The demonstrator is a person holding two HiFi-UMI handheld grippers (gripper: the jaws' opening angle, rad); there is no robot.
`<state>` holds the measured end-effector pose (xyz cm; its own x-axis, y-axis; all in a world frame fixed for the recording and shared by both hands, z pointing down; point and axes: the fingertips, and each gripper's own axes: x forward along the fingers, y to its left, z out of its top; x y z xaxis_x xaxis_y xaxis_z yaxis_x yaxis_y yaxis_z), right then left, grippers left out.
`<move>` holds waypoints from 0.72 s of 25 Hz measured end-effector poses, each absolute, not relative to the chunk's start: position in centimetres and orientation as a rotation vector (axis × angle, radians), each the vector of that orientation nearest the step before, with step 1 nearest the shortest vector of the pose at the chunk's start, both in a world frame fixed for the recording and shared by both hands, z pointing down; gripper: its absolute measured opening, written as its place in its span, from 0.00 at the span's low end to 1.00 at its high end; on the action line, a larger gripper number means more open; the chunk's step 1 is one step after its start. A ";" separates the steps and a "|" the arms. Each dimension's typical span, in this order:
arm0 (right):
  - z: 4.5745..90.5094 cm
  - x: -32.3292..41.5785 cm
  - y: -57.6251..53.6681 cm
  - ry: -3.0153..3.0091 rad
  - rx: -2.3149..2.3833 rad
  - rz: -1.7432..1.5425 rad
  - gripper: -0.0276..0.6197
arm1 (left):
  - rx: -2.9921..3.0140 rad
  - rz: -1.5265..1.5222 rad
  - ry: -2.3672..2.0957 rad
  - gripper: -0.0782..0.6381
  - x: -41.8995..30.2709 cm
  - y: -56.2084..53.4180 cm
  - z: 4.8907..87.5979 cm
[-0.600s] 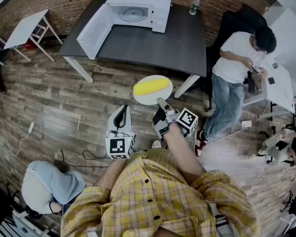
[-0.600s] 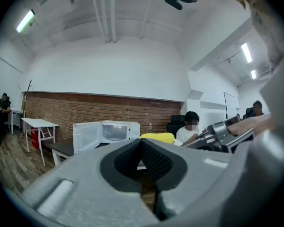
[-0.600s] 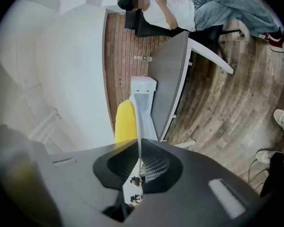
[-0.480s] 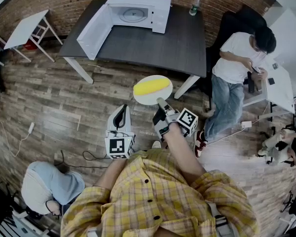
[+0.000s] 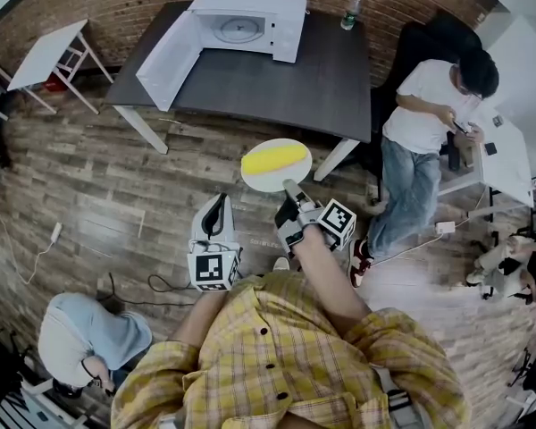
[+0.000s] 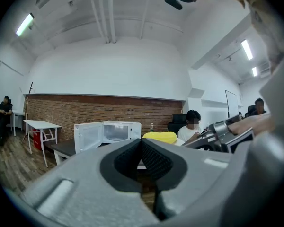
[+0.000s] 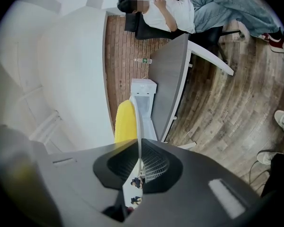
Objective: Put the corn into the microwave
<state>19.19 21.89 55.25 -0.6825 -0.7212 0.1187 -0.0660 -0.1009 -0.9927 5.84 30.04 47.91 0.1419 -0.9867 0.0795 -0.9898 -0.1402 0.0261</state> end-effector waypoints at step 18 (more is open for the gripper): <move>55.7 23.6 21.4 1.795 -0.782 -1.863 0.08 | 2.223 0.090 -2.118 0.10 11.4 30.8 48.5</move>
